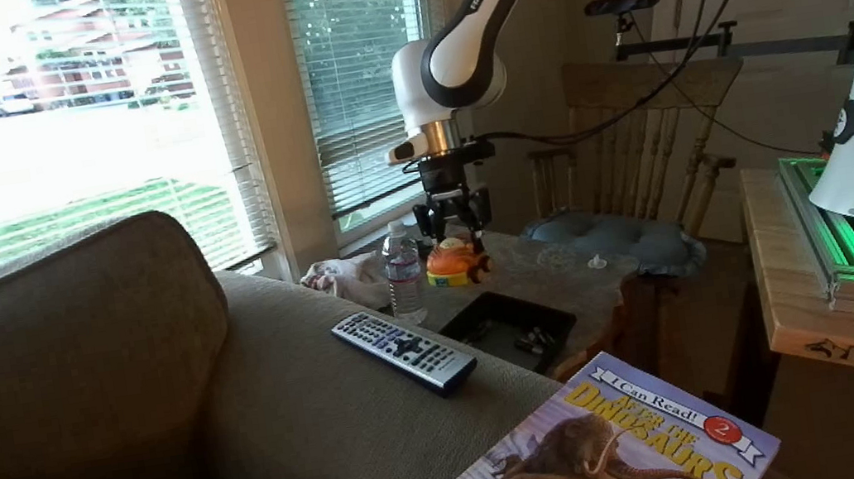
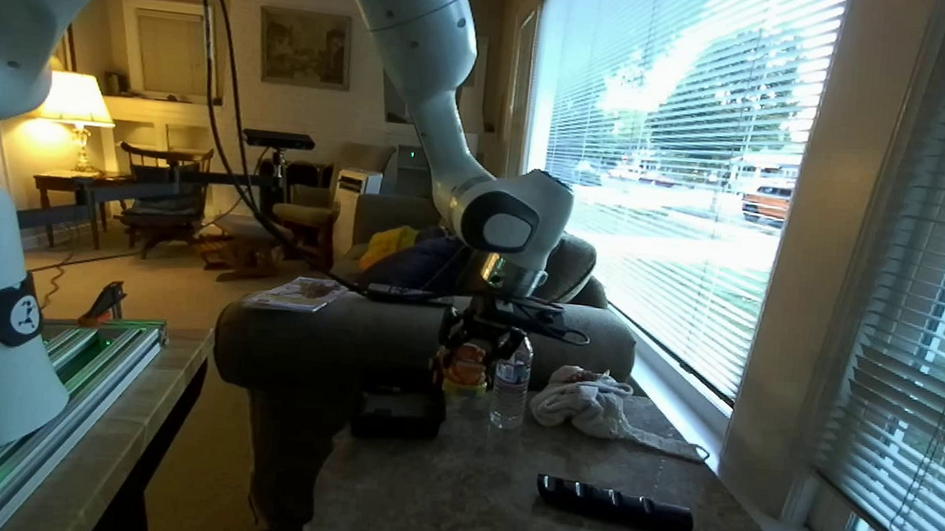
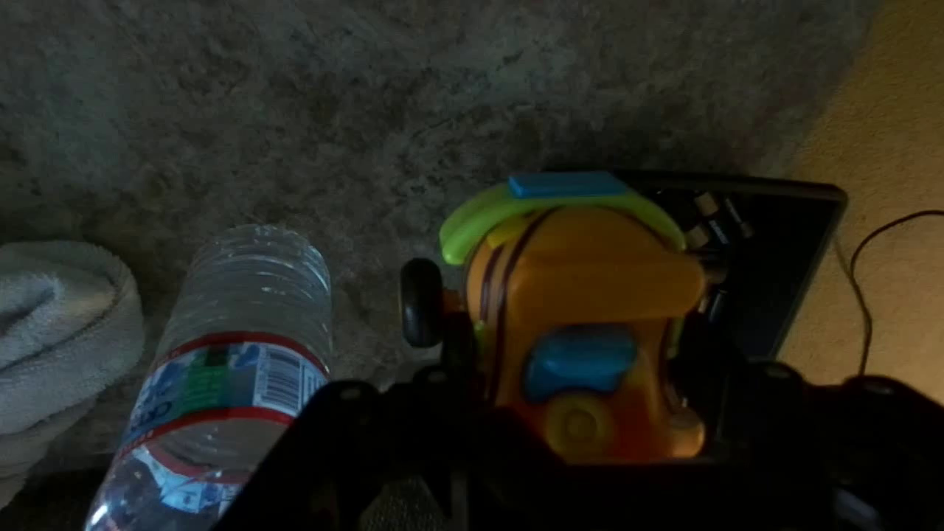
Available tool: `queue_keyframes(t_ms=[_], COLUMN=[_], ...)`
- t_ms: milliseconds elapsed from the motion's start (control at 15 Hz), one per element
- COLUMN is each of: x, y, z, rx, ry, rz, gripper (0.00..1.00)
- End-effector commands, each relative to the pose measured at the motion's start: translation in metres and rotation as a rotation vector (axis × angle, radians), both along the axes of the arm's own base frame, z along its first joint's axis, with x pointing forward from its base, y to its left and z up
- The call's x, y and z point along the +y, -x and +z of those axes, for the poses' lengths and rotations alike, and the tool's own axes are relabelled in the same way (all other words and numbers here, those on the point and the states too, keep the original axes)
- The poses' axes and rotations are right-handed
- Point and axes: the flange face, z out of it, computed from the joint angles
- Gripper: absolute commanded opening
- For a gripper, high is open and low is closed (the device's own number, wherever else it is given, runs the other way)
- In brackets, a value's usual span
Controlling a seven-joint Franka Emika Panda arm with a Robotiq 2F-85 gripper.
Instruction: Put the orange car in the black box.
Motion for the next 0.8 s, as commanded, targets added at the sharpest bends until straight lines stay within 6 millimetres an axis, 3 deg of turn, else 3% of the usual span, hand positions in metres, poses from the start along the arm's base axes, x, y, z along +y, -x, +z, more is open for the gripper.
queue_keyframes(t_ms=[0,533,600,733], x=[0.0011,0.0013,0.0013,0.0108], y=[-0.0011,-0.0014,-0.0014,-0.0019], z=[0.0003,0.0007,0.0007,-0.0034], rx=[0.002,0.002,0.002,-0.011], ry=[-0.005,-0.007,-0.007,-0.009], rz=[-0.007,-0.01,-0.01,0.024], gripper=[0.69,0.69,0.44,0.44])
